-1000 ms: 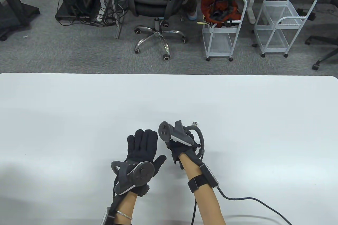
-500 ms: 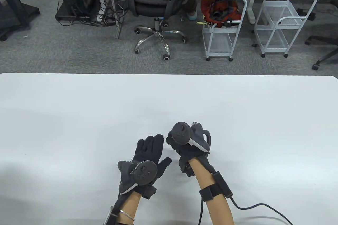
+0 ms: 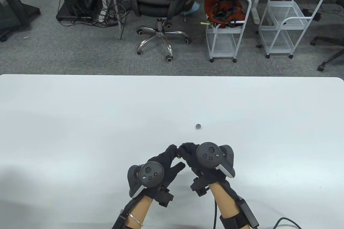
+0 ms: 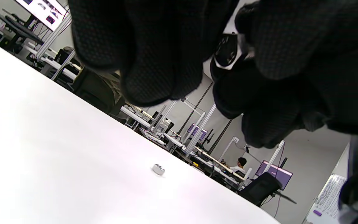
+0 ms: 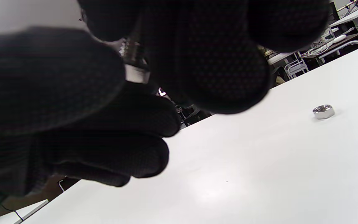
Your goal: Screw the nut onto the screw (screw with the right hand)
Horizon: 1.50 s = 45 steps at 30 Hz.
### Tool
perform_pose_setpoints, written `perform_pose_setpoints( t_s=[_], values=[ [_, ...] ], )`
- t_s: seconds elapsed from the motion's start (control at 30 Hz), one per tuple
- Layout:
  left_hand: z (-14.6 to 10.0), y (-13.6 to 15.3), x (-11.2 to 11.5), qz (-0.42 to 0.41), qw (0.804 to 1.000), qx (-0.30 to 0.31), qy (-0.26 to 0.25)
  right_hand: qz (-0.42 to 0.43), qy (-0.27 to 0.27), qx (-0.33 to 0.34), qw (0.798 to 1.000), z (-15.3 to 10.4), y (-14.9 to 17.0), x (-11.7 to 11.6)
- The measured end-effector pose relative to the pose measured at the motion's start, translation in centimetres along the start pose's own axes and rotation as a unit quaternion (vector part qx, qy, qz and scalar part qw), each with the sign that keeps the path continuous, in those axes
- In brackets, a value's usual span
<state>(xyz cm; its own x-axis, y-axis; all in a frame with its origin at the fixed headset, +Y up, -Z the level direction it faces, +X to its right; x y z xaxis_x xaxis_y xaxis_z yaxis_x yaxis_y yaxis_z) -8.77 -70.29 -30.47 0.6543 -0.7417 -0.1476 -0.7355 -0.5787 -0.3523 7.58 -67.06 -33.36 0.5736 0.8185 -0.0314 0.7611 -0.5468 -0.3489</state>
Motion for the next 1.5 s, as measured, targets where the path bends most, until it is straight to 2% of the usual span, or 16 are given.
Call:
perform_pose_setpoints(
  t_s=[0.33,0.53,0.63,0.8,0.97,1.07,1.23,1.5],
  values=[
    [0.1,-0.5,-0.5,-0.035,0.999,0.013,-0.018,0.028,0.007,-0.019,0.999,-1.5,1.4,-0.2],
    [0.1,-0.4,-0.2,-0.028,0.999,0.018,-0.008,0.031,-0.053,-0.029,0.998,-1.5,2.4,-0.6],
    [0.2,-0.1,-0.1,-0.026,1.000,0.015,-0.003,0.028,-0.042,-0.029,0.998,-1.1,2.7,0.0],
    [0.2,0.4,0.1,-0.031,0.999,0.010,0.004,-0.063,-0.022,-0.047,0.997,0.9,3.2,1.3],
    [0.1,0.3,0.2,-0.033,0.999,0.016,0.011,-0.162,-0.039,-0.085,0.982,3.7,4.5,1.2],
    [0.0,0.3,0.3,-0.027,0.999,0.021,0.017,-0.186,-0.083,-0.126,0.971,5.6,6.2,-0.1],
    [0.0,0.4,0.0,-0.006,0.999,0.028,0.018,-0.174,-0.133,-0.181,0.959,8.3,8.9,-2.9],
    [0.0,0.7,-0.3,-0.012,0.999,0.025,0.022,-0.196,-0.174,-0.222,0.939,11.9,10.7,-6.0]
  ],
)
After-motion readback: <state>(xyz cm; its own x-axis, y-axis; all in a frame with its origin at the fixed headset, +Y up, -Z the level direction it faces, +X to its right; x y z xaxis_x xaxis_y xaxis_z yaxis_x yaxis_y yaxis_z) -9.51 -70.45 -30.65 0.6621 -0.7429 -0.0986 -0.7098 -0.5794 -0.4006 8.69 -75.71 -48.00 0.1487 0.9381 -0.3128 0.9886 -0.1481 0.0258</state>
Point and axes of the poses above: the tracker on the back of each hand, its own y axis roughly to the little-finger side, its own z axis roughly from the wrist to the fingertips, x = y × z, the point moved 4 cm from there along z, roughly from the wrist to the fingertips, and after that the axes turned 3 degrees about -y, right-handed, at the moved point
